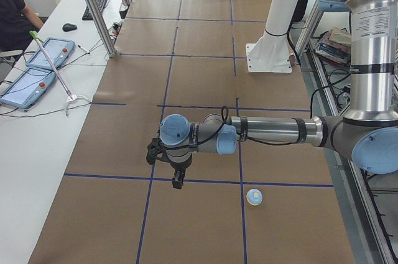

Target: Place and press bell with both arms

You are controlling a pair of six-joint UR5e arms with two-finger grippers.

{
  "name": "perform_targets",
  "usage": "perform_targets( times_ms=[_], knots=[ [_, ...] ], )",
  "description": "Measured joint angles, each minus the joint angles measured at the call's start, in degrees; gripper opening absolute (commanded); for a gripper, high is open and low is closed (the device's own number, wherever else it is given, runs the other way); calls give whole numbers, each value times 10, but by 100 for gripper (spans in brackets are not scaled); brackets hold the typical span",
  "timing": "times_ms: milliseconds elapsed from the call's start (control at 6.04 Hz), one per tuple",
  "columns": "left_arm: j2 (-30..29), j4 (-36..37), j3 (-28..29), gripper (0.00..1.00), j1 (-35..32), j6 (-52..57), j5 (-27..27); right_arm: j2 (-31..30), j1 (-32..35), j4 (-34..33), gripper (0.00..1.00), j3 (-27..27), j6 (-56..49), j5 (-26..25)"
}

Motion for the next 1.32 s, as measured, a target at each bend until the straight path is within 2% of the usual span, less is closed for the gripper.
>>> perform_targets(
  times_ms=[496, 827, 993, 1324],
  knots=[
    [4, -6, -3, 100, 0, 1, -1, 0, 0, 11, 100, 7, 1, 1],
    [32, -23, -15, 100, 0, -2, -1, 0, -1, 16, 100, 8, 2, 5],
    [57, -53, -18, 100, 3, -30, -1, 1, -2, 24, 100, 8, 2, 8],
    [145, -200, -18, 100, 37, -124, 3, 1, -3, 42, 100, 7, 3, 17]
  ],
)
